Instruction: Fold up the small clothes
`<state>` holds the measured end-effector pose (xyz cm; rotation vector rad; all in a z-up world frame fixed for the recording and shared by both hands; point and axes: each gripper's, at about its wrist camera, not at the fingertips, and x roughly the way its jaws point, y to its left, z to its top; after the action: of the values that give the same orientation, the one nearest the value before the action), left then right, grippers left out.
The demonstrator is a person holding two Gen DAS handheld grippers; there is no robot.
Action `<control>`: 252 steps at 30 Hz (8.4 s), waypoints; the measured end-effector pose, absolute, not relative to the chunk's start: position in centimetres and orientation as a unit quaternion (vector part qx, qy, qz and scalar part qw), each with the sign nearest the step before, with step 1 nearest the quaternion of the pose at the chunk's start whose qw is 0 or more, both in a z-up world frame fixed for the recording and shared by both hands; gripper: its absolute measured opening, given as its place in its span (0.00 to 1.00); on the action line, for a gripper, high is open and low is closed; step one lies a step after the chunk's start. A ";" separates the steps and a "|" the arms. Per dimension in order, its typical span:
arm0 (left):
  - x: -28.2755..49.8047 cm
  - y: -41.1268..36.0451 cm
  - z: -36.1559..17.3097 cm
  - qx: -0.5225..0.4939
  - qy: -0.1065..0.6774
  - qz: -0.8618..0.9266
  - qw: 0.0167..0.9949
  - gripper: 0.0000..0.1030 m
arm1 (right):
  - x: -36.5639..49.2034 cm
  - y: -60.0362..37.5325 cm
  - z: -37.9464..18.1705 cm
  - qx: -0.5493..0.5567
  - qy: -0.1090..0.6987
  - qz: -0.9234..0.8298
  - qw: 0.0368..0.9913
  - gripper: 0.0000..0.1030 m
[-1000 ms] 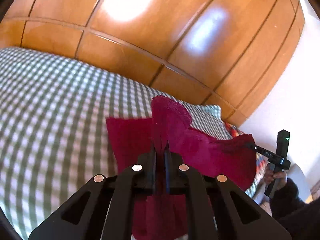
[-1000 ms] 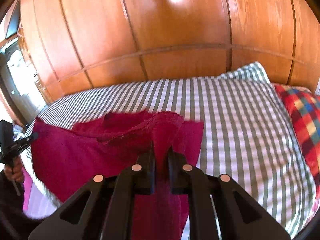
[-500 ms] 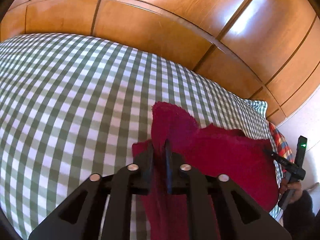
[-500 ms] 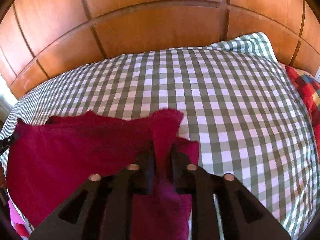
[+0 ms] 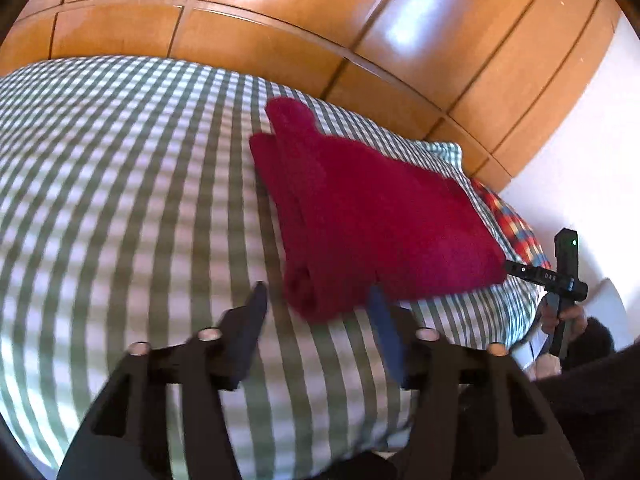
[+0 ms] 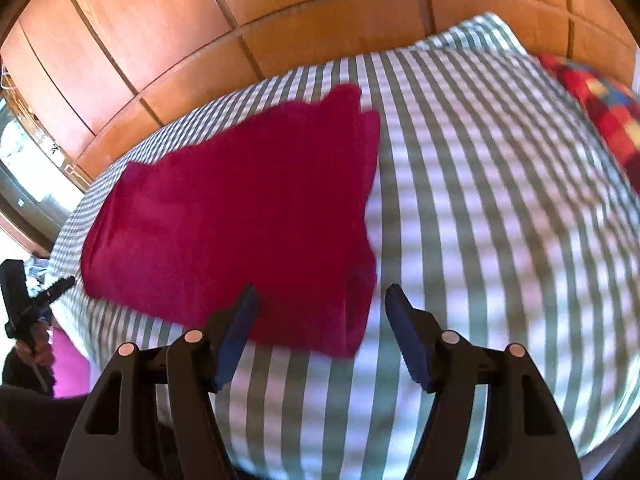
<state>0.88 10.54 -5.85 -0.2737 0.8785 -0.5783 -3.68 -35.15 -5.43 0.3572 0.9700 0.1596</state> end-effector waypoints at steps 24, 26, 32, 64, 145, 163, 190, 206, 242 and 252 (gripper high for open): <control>-4.5 9.3 -9.9 -0.026 0.466 -0.318 0.825 0.06 | -8.8 -34.4 -7.4 0.117 0.514 0.056 0.848 0.14; -4.5 10.1 -9.5 -0.070 0.463 -0.316 0.825 0.06 | -8.9 -34.4 -7.0 0.119 0.513 0.059 0.848 0.14; -2.7 12.7 -6.4 -0.171 0.426 -0.312 0.832 0.21 | -7.1 -36.6 -3.5 0.135 0.472 0.040 0.870 0.69; 12.4 5.7 -8.2 -0.138 0.440 -0.163 0.873 0.06 | 10.4 -34.5 -6.5 0.044 0.425 -0.115 0.897 0.14; 5.8 1.7 -7.8 -0.031 0.410 -0.104 0.906 0.07 | -4.4 -34.3 -4.7 0.119 0.436 -0.032 0.892 0.62; 5.9 1.7 -7.5 -0.036 0.411 -0.102 0.905 0.07 | -5.6 -35.3 -6.2 0.132 0.465 -0.005 0.876 0.35; 4.3 2.8 -7.1 -0.071 0.421 -0.182 0.886 0.07 | 1.5 -30.0 2.6 0.246 0.417 0.213 0.848 0.23; 4.8 5.6 -7.8 -0.164 0.429 -0.228 0.859 0.08 | 8.7 -4.6 4.1 0.137 0.475 0.326 0.806 0.12; 1.1 5.4 -1.2 -0.226 0.439 -0.366 0.789 0.14 | -1.7 -10.6 -3.9 -0.002 0.437 0.246 0.865 0.76; -3.0 8.5 -7.1 -0.240 0.476 -0.305 0.789 0.16 | -2.1 -11.8 -4.2 0.002 0.446 0.263 0.856 0.82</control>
<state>-3.04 8.49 -7.15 -0.5171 1.0245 -0.6565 -2.08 -11.81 -4.25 0.0042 0.9365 0.5529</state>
